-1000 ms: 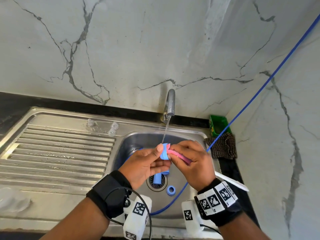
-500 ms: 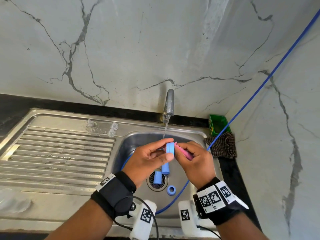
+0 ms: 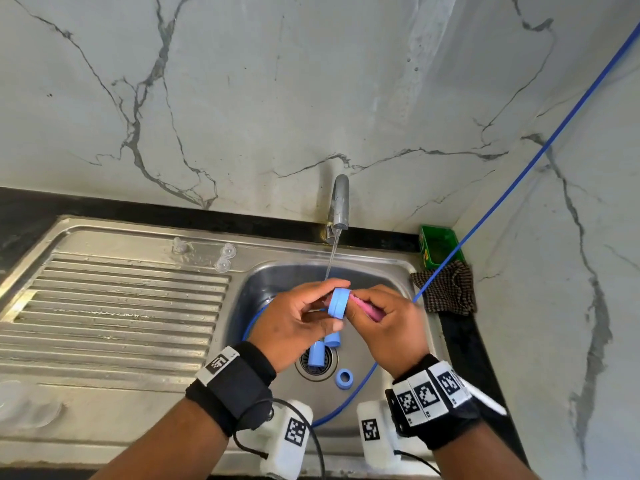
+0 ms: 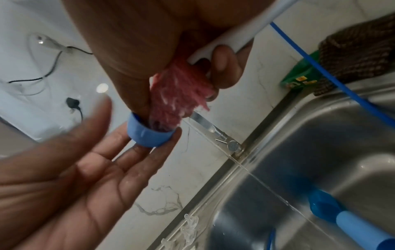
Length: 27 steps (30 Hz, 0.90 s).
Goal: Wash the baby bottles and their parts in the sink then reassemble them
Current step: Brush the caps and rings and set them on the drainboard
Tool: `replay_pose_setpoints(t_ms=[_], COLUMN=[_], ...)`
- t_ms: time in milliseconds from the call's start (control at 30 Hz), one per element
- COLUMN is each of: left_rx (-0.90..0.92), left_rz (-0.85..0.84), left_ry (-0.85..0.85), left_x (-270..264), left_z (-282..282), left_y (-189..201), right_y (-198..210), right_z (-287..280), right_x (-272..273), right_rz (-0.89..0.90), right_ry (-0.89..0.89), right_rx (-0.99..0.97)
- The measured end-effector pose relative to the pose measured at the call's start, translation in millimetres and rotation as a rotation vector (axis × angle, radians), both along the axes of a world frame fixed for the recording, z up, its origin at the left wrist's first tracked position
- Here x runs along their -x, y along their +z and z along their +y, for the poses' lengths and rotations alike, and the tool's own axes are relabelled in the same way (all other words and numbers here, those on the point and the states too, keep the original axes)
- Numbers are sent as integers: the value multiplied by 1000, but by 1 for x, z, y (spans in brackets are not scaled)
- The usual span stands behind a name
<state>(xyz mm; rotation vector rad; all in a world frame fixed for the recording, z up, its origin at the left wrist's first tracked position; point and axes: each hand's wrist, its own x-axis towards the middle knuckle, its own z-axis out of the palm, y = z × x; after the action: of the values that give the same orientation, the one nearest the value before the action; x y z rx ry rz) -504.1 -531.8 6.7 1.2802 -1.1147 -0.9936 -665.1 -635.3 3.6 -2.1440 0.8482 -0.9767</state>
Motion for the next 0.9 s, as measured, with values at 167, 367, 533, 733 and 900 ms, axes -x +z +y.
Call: replay_pose_setpoints(t_ms=[167,367,533,733,900], left_rx=[-24,-142,-109,-318,-361], left_rz=[423,313,409,1013,1043], left_ry=[165,72,248,279,287], left_x=[5,-7,-25,-41,-41], left_z=[-7,-15,-37,-80,-112], left_y=[-1,-8,-29,-54,-66], right_y=[-7,-15,-38,-55,-67], right_z=[-1,-14,-35,-51,-65], right_x=[-5,-8,3,11,10], right_rz=[11,38,195,198,211], right_ry=[61,57,-120,-221,-259], right_rx=[-72,59,-153,-411,-464])
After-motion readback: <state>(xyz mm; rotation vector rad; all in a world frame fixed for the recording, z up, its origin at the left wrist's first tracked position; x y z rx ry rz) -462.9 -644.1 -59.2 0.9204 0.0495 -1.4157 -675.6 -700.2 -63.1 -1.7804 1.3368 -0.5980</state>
